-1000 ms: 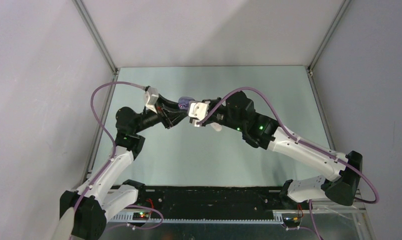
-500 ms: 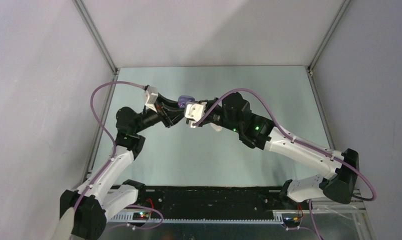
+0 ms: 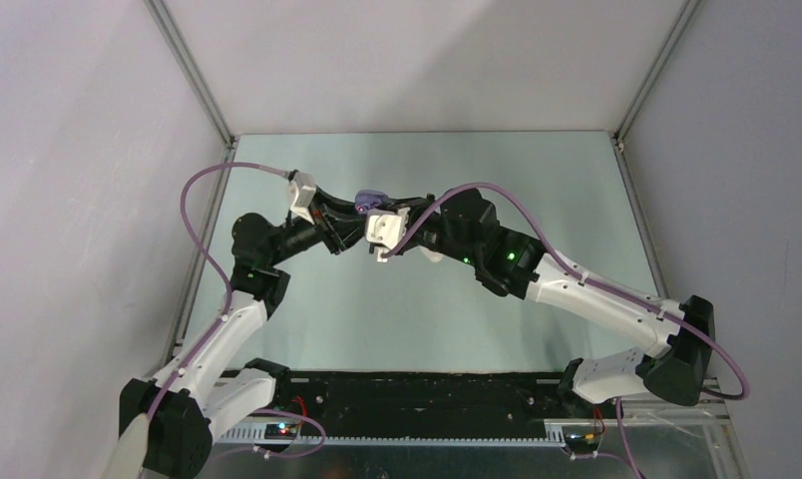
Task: Insert the wireless bluetooth earbuds into the charging case
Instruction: Place the earbud in the charging case.
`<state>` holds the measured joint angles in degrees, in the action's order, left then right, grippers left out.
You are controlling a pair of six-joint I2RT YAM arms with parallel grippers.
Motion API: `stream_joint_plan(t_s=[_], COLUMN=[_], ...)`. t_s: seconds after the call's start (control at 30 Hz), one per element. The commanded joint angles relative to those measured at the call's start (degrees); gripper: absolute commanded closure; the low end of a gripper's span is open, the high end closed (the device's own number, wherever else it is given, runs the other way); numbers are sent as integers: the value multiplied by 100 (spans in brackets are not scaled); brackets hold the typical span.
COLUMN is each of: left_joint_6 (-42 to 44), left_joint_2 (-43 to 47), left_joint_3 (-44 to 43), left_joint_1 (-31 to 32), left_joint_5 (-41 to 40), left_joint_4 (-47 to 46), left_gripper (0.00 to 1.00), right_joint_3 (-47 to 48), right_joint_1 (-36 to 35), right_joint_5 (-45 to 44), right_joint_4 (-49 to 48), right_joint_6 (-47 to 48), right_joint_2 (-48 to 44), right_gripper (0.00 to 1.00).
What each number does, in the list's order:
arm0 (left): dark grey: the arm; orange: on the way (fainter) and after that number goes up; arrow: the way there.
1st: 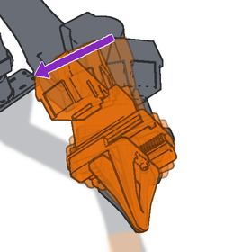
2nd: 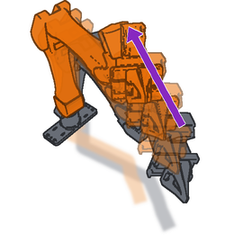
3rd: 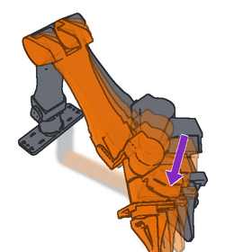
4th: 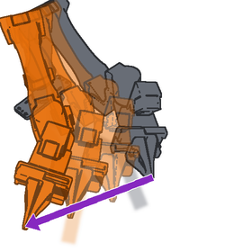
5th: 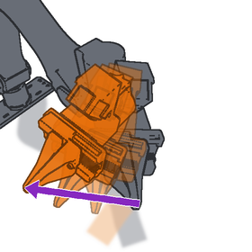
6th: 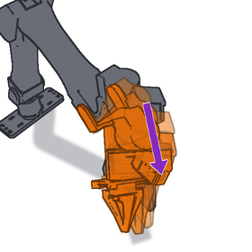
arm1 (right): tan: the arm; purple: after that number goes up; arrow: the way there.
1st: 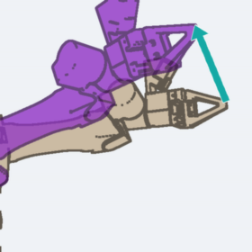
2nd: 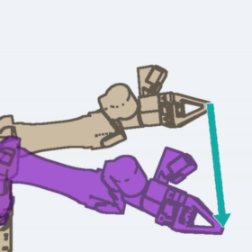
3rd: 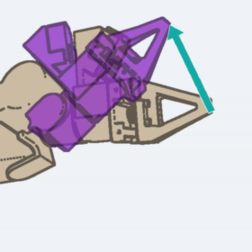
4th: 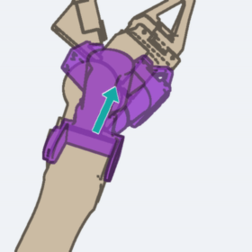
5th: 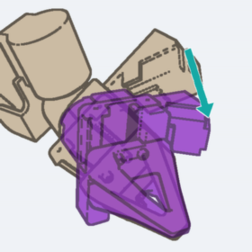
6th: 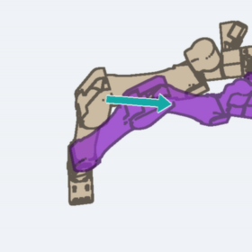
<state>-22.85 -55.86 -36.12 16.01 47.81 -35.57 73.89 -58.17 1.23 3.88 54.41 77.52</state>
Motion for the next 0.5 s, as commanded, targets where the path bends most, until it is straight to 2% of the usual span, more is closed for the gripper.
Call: stream_joint_plan(t_s=[0.0, 0.1, 0.4, 0.47], left_joint_6=[143, 140, 79, 82], left_joint_2=[40, 39, -4, -12], left_joint_3=[-210, -205, -222, -224], left_joint_1=[26, 30, 25, 27], left_joint_5=[-101, -105, -181, -188], left_joint_4=[-139, -134, -222, -236], left_gripper=[100, 100, 100, 100], right_joint_3=[23, 23, 96, 125], right_joint_1=[-13, -17, 30, 71], right_joint_5=[-123, -123, -200, 46], right_joint_4=[-27, -9, 298, 449], right_joint_6=[108, 116, 1, -120], right_joint_2=[2, -22, -119, -194], right_gripper=[79, 72, 68, 61])
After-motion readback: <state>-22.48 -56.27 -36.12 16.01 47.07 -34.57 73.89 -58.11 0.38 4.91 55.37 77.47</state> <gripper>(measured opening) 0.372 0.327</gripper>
